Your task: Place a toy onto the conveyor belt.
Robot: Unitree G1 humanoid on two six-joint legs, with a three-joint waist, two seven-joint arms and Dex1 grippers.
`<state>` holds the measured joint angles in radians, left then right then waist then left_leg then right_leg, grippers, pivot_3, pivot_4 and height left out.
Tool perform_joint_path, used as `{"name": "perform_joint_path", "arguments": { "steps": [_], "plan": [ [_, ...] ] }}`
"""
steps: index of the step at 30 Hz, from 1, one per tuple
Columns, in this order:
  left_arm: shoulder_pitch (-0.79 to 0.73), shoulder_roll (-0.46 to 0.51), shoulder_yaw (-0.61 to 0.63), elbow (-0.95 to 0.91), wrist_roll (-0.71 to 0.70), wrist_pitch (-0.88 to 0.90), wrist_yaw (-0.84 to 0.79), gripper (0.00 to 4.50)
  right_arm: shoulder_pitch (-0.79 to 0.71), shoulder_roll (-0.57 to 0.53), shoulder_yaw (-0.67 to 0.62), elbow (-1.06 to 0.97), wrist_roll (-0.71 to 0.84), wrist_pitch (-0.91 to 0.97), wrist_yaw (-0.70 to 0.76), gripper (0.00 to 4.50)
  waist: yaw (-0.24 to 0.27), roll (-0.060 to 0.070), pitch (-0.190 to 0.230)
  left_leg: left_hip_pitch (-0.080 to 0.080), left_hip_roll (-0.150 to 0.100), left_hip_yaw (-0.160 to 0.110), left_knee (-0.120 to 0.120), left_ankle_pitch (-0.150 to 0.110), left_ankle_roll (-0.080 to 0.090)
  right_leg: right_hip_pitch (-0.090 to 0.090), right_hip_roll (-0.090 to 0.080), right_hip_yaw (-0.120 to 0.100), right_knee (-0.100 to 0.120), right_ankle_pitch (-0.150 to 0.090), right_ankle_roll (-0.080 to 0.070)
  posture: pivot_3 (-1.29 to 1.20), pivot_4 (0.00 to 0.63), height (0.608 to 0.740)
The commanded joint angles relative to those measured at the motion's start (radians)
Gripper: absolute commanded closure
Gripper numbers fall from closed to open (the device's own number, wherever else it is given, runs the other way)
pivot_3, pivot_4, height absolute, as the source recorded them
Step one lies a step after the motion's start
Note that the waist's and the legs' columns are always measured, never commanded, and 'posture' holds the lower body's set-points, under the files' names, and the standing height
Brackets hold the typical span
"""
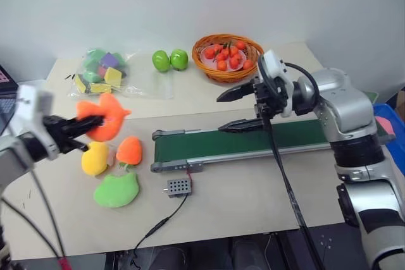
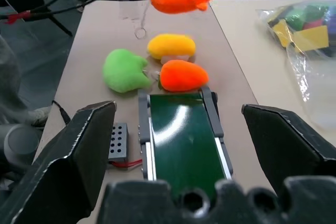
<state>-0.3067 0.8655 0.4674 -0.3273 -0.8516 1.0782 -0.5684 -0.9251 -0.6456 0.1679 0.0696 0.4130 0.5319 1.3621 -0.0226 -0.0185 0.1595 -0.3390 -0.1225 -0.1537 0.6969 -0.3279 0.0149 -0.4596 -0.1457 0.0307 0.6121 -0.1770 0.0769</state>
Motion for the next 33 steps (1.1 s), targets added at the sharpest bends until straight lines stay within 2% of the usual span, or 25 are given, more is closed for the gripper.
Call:
{"name": "perform_joint_path", "arguments": {
  "steps": [1,5,13,21,22,23,25,26,31,32,33],
  "plan": [
    [-0.118,-0.048,-0.138,-0.035,-0.024,0.049,0.036,4.27,0.011,-0.021,-0.052,-0.077,0.023,0.017,-0.034,0.00,-0.001,0.000,0.000,-0.001,0.000,0.000,0.000,0.000,0.000,0.000,0.000,0.000,0.000,0.000,0.000,0.00,0.150,0.740],
    [-0.175,-0.069,-0.254,-0.022,-0.023,0.097,0.015,4.27,0.040,-0.038,-0.068,-0.117,0.035,0.044,-0.058,0.00,-0.010,0.000,0.000,-0.002,0.000,0.000,0.000,0.000,0.000,-0.001,0.000,0.000,-0.001,0.000,0.000,0.00,0.150,0.740],
    [-0.236,-0.088,-0.447,0.097,0.084,0.075,-0.041,4.27,0.089,-0.070,-0.102,-0.193,0.054,0.085,-0.109,0.00,-0.016,0.000,0.000,-0.005,0.000,0.000,0.001,0.000,0.000,-0.003,0.000,-0.001,-0.001,0.000,0.000,0.00,0.150,0.740],
    [-0.210,-0.100,-0.483,0.127,0.144,0.052,-0.079,4.27,0.115,-0.092,-0.115,-0.241,0.077,0.115,-0.143,0.00,-0.014,0.000,0.000,-0.006,0.000,0.000,0.002,0.000,0.000,-0.004,0.000,-0.001,-0.001,0.000,0.000,0.00,0.150,0.740],
    [-0.207,-0.102,-0.485,0.125,0.150,0.049,-0.081,3.50,0.116,-0.093,-0.115,-0.243,0.076,0.116,-0.144,0.00,-0.014,0.000,0.000,-0.006,-0.001,0.000,0.002,0.000,0.000,-0.004,0.000,-0.001,-0.001,0.000,0.000,0.00,0.150,0.740],
    [-0.206,-0.106,-0.482,0.125,0.155,0.047,-0.081,3.31,0.115,-0.095,-0.116,-0.243,0.076,0.117,-0.145,0.00,-0.014,0.000,0.000,-0.006,-0.001,0.000,0.002,0.000,0.000,-0.004,-0.001,-0.001,-0.001,0.000,0.000,0.00,0.150,0.740],
    [-0.210,-0.116,-0.465,0.130,0.158,0.049,-0.078,2.40,0.112,-0.100,-0.116,-0.239,0.076,0.118,-0.144,0.00,-0.012,0.000,0.000,-0.007,-0.001,0.000,0.003,0.000,0.000,-0.004,-0.001,-0.002,-0.001,0.000,0.000,0.00,0.150,0.740],
    [-0.213,-0.120,-0.457,0.131,0.157,0.050,-0.077,2.15,0.110,-0.101,-0.116,-0.237,0.076,0.117,-0.144,0.00,-0.012,0.000,0.000,-0.007,-0.001,0.000,0.003,0.000,0.000,-0.004,-0.001,-0.002,-0.001,0.000,0.000,0.00,0.150,0.740],
    [-0.229,-0.118,-0.430,0.115,0.149,0.052,-0.072,0.23,0.103,-0.103,-0.111,-0.227,0.072,0.108,-0.139,0.00,-0.012,0.000,0.000,-0.007,-0.001,0.000,0.003,0.000,0.000,-0.004,-0.001,-0.002,-0.001,0.000,0.001,0.00,0.150,0.740],
    [-0.235,-0.119,-0.424,0.112,0.146,0.054,-0.071,0.02,0.103,-0.102,-0.110,-0.226,0.072,0.107,-0.138,0.00,-0.011,0.000,0.000,-0.007,-0.001,0.000,0.003,0.000,0.000,-0.004,-0.001,-0.002,-0.001,0.000,0.001,0.00,0.150,0.740],
    [-0.248,-0.119,-0.414,0.110,0.144,0.052,-0.068,0.02,0.102,-0.101,-0.109,-0.225,0.071,0.106,-0.138,0.00,-0.011,0.000,0.000,-0.007,-0.001,0.000,0.003,0.000,0.000,-0.004,-0.001,-0.002,-0.001,0.000,0.001,0.00,0.150,0.740]
  ]
}}
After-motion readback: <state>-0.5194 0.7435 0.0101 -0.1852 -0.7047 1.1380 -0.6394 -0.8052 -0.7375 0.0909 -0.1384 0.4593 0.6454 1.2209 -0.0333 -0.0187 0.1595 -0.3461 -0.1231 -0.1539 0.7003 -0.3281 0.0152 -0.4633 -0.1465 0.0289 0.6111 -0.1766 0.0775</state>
